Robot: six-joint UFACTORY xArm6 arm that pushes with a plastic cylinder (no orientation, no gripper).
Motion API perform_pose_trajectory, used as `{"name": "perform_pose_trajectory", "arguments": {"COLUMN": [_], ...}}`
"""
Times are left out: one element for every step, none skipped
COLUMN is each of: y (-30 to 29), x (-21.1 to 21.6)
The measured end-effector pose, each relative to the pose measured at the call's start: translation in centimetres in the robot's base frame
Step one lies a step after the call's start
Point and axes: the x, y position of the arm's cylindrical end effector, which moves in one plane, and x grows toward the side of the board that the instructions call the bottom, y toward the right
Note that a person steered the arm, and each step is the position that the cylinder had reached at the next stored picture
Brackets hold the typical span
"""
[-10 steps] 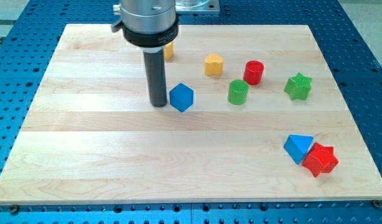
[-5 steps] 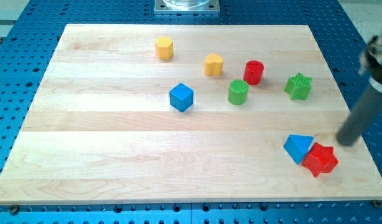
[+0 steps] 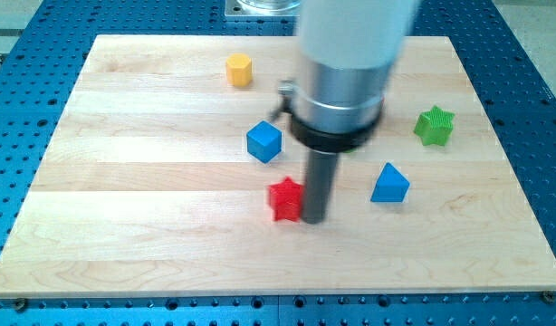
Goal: Push red star into cube
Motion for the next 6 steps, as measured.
{"name": "perform_pose_trajectory", "arguments": {"y": [-6.3,-11.7,-12.7,-15.2,-15.9,-18.1], "x": [-1.3,-1.3,0.0,0.0,-2.8,-4.5]}}
